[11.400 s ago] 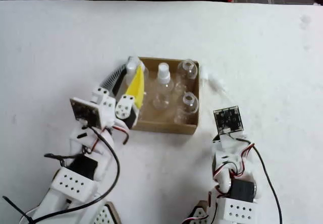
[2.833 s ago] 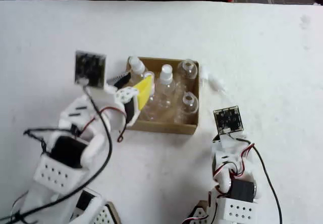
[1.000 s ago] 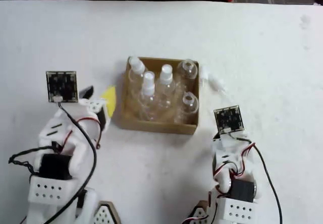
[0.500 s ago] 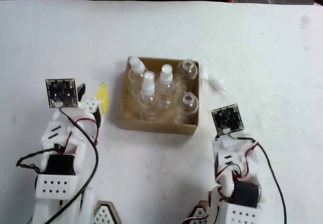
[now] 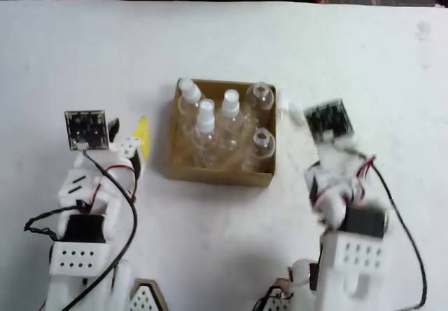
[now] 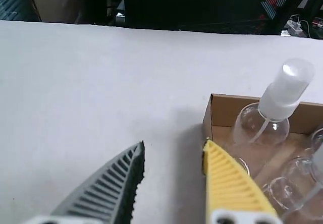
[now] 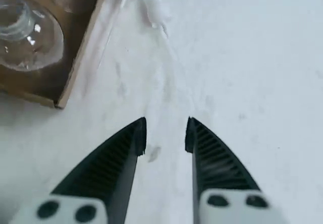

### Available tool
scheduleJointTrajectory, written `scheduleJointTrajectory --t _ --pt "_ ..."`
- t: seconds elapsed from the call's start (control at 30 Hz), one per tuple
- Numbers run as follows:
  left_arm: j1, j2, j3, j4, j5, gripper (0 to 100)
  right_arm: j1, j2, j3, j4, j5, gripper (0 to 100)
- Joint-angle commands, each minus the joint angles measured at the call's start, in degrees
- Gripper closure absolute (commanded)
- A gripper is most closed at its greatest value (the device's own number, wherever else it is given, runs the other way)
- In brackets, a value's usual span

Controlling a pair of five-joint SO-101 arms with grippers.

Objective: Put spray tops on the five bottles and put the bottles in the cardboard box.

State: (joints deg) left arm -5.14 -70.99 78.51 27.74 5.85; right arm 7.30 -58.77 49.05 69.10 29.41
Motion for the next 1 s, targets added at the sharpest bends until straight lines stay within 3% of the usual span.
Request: scheduleJointTrajectory --t 0.0,0.1,0.27,0.57,0.8,0.97 --pt "0.4 -0.84 -0.26 -1.41 -0.53 82 3.38 10.15 -13.98 1.89 -2.81 92.9" --pt "0.4 -0.84 -0.26 -1.41 -0.53 82 5.05 17.89 -23.12 2.68 -7.3 93.5" --pt "1.98 -0.84 -0.18 -1.32 -0.7 82 2.59 33.89 -39.65 7.96 -8.35 93.5" --pt "2.59 -1.1 1.05 -1.93 -0.7 82 0.31 63.96 -63.38 10.24 -22.42 93.5" --pt "2.33 -1.1 1.14 -1.93 -0.7 82 -5.85 81.89 -80.79 10.42 -23.91 93.4" --pt "2.15 -1.19 0.97 -1.93 -0.7 82 -6.29 93.58 -92.92 10.42 -27.43 93.4"
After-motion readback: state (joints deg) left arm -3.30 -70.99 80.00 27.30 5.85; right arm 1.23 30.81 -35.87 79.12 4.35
